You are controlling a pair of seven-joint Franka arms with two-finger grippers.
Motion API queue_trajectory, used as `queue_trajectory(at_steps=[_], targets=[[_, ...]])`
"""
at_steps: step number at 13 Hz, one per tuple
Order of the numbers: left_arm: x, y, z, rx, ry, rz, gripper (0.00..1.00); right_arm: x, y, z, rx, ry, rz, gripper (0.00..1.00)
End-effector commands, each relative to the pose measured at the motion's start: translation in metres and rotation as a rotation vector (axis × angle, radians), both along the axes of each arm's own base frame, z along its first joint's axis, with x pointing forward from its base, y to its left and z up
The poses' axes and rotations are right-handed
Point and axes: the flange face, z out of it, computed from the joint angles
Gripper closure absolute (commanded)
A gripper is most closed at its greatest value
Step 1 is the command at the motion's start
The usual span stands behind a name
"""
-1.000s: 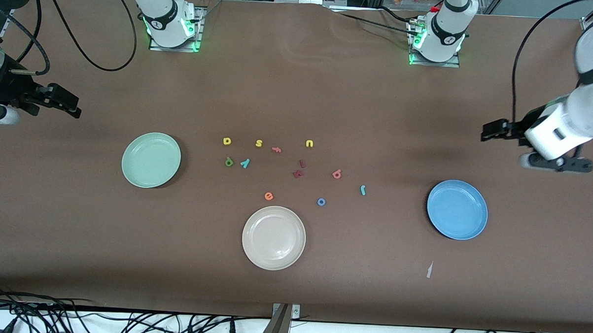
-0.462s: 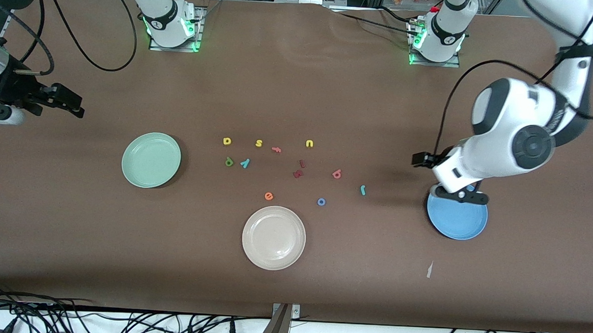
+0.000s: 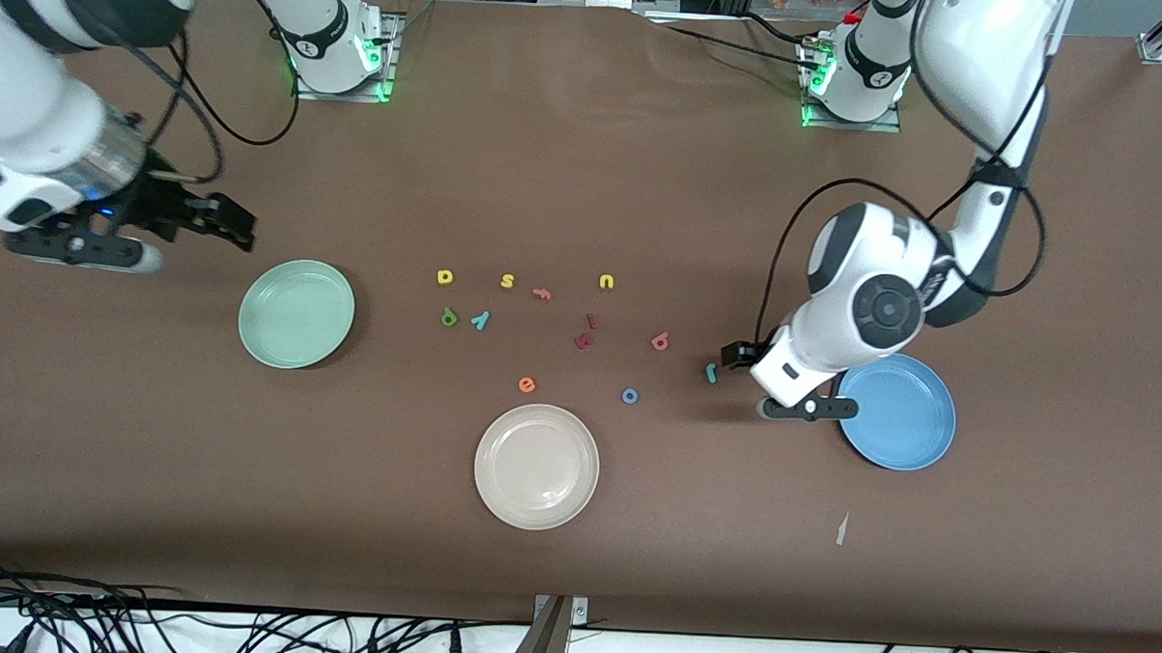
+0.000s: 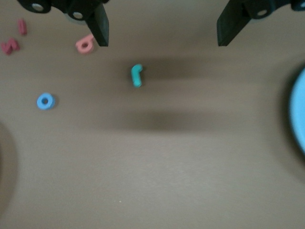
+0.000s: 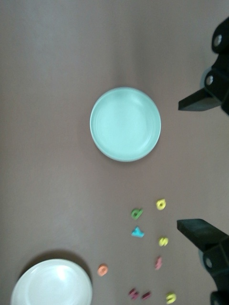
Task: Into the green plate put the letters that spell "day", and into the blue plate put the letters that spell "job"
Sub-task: 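Grasp the teal J with the left gripper while the right gripper reaches letters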
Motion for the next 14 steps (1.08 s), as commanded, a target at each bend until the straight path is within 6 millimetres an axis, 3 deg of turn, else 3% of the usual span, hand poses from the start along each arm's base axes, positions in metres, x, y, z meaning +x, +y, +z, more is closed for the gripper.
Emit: queue_trajectory(at_steps=[1, 3, 5, 7, 8, 10, 12, 14], targets=[[0.004, -0.020, -0.029, -0.015, -0.021, 0.083, 0.00, 0.013, 0.037, -0.034, -0.003, -0.023, -0.140, 0.00], [0.001, -0.031, -0.052, -0.013, -0.028, 0.144, 0.00, 0.020, 0.055, -0.074, -0.014, 0.014, -0.144, 0.00], [-0.003, -0.041, -0.071, -0.005, -0.042, 0.149, 0.00, 0.022, 0.061, -0.081, -0.010, 0.007, -0.135, 0.00], [-0.006, -0.043, -0.085, 0.000, -0.035, 0.145, 0.01, 0.022, 0.063, -0.119, -0.018, 0.050, -0.126, 0.00], [-0.010, -0.045, -0.095, 0.008, -0.025, 0.138, 0.03, 0.017, 0.080, -0.130, -0.027, 0.058, -0.110, 0.00], [-0.019, -0.048, -0.108, 0.007, -0.033, 0.131, 0.07, 0.001, 0.096, -0.175, -0.058, 0.089, -0.075, 0.00], [-0.022, -0.046, -0.113, 0.013, -0.024, 0.128, 0.20, -0.016, 0.100, -0.220, -0.037, 0.039, -0.158, 0.00], [-0.028, -0.048, -0.117, 0.019, -0.014, 0.123, 0.30, -0.034, 0.122, -0.271, -0.004, -0.016, -0.219, 0.02]])
